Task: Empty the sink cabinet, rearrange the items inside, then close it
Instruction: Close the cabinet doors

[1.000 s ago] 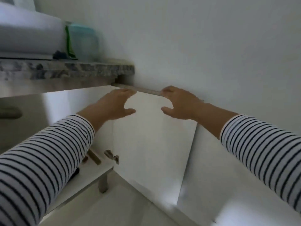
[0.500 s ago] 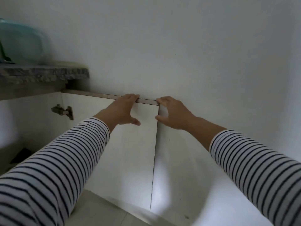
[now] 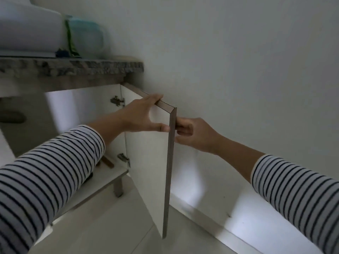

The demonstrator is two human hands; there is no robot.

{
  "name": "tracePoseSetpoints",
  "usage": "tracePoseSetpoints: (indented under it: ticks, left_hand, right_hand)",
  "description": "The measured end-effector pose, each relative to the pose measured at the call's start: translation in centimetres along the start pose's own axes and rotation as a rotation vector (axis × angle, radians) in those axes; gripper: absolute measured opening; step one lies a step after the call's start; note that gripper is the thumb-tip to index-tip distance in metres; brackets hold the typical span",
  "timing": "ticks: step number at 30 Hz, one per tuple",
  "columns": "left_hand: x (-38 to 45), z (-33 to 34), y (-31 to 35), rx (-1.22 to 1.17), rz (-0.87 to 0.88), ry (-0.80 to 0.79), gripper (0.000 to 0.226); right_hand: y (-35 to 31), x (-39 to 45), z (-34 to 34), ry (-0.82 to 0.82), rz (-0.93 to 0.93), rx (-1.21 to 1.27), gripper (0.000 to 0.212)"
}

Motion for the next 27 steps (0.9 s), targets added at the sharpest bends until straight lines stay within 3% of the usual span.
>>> tracePoseSetpoints:
  ticks: [3,7,10,16,21,27]
  left_hand:
    - [-4.2,-3.0,-1.2,0.044,-0.064,-0.049,0.13]
    - [-8.8,-7.3,-4.9,0.13,-0.181,-0.074,0.1]
    - [-11.9,-9.7,-8.4,0.343,-0.253,-0.088,0.084]
    - [-16.2,-12.1,-12.5,0.761,-0.147,0.067,0.053]
    - [-18.8,-12.2,-16.3,0.994,-0.27,0.241,0.059]
    - [-21.4,-12.0,-22.7,1.037,-0.513,0.353,0.088]
  right_hand:
    - [-2.8,1.7,5.0,-0.076,-0.071,-0.194,0.07]
    - [-7.6,4.6,11.2,-0.127,-0.215,-0.28,0.08]
    - [-10.5,7.4,16.3,-0.155,-0.393,-0.292,0.078]
    - [-11.2,12.5,22.1,0.013,-0.66,-0.581,0.082]
    - [-11.9,16.4,24.5,0.044,-0.789,-0.769,0.085]
    - [-12.7,20.5,27.9,0.097,-0.762,-0.727,0.088]
Point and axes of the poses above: each hand's wrist, its own x-axis towards the middle knuckle, its own z-axis out of the palm, y = z × x, the point moved 8 cm from there along x, towards the middle knuckle, and after that the axes turned 6 degrees about -x, right-handed, at the moved point
